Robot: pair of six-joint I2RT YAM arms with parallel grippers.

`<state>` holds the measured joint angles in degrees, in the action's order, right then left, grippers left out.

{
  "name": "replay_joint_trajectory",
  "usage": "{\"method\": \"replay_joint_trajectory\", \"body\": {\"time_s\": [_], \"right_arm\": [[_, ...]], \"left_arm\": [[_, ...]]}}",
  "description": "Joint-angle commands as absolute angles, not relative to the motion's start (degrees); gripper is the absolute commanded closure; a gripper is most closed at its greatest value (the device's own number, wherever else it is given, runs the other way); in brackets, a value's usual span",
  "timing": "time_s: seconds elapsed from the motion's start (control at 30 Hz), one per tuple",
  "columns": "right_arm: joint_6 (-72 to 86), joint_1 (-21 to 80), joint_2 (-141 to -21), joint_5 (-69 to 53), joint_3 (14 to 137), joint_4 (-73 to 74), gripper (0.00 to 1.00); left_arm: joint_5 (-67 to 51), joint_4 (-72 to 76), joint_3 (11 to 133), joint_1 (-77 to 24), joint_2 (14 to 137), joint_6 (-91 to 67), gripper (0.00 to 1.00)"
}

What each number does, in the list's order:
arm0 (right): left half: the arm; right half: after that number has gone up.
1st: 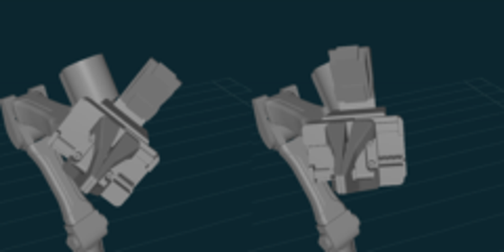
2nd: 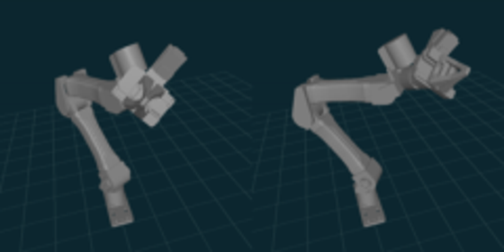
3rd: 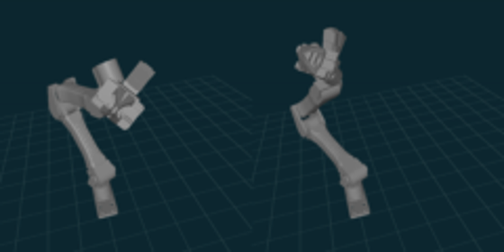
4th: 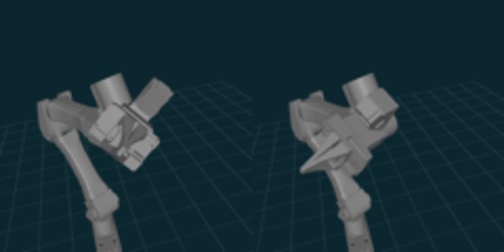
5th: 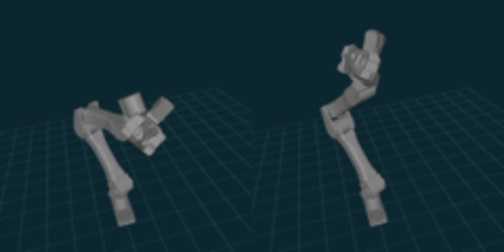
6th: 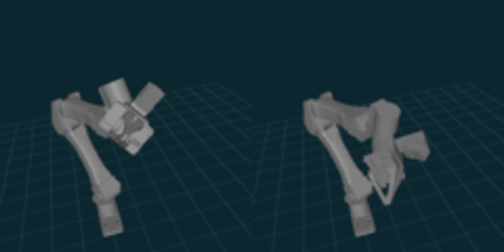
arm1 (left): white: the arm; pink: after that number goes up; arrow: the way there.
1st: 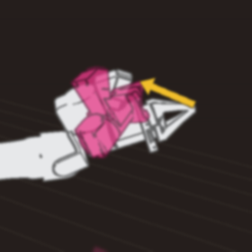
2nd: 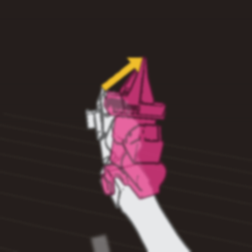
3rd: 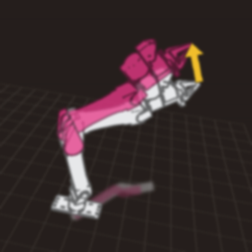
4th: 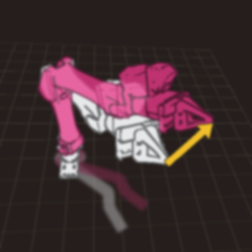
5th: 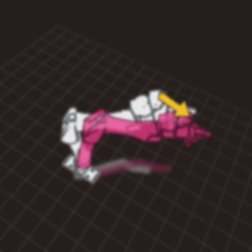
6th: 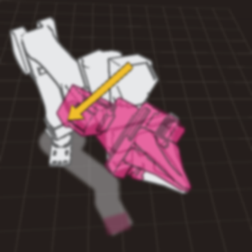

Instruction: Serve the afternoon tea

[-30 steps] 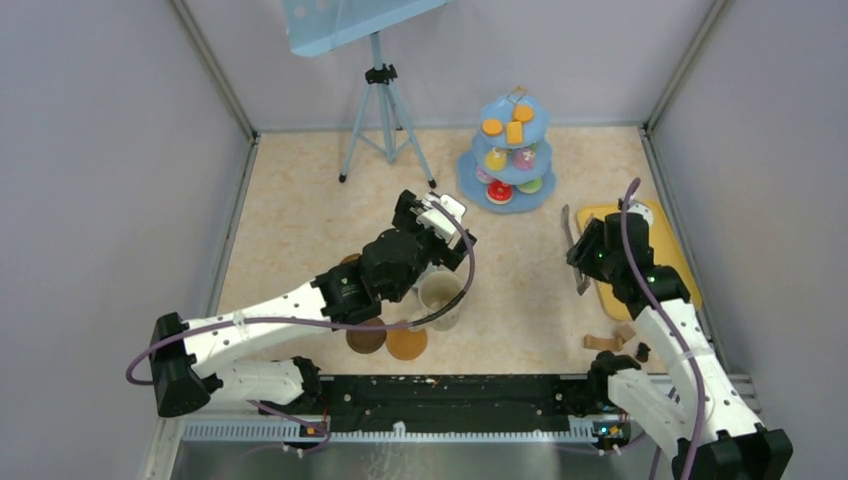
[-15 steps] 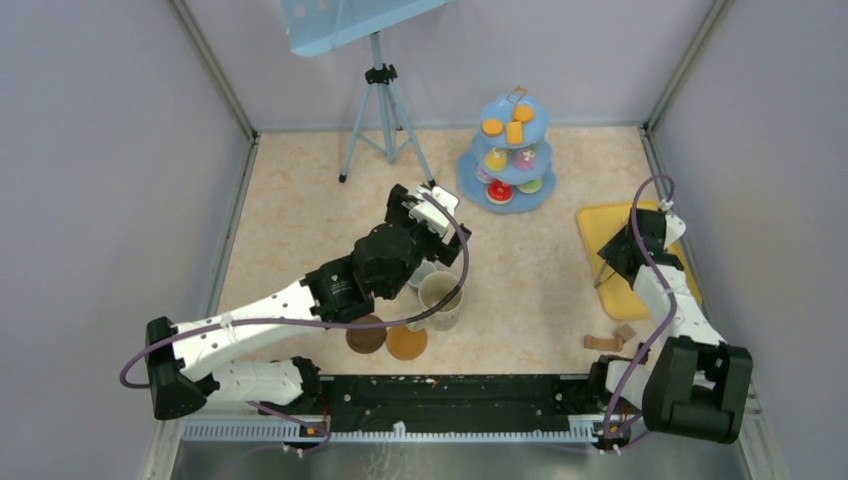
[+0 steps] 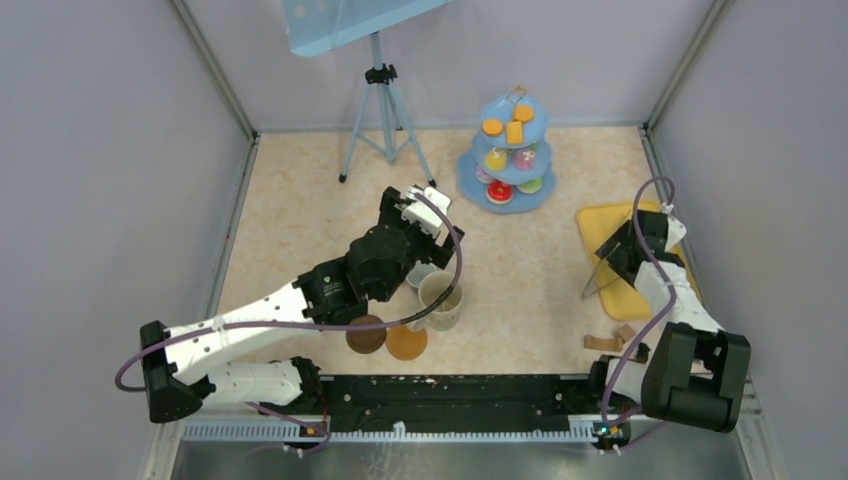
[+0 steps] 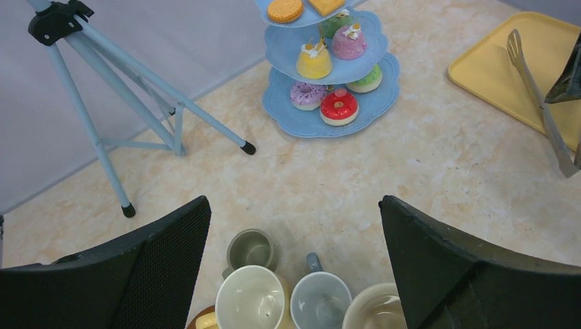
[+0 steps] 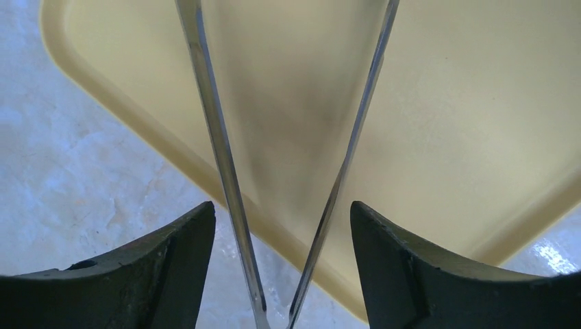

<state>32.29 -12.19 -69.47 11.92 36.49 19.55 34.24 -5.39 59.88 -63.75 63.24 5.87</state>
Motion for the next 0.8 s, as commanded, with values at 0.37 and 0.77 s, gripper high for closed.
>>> {"method": "replay_joint_trajectory", "body": {"time_s": [0.37, 0.77], "right_arm": [[21.4, 11.6, -56.2, 5.9, 47.0, 20.5, 0.26], [22.0, 45.9, -52.9, -3.0, 45.7, 5.5, 0.38]], "left_arm": [[36.6, -5.7, 60.7, -63.4, 64.0, 4.9, 0.01], [47.9, 1.4, 57.7, -62.8, 48.5, 2.3, 0.01]]}}
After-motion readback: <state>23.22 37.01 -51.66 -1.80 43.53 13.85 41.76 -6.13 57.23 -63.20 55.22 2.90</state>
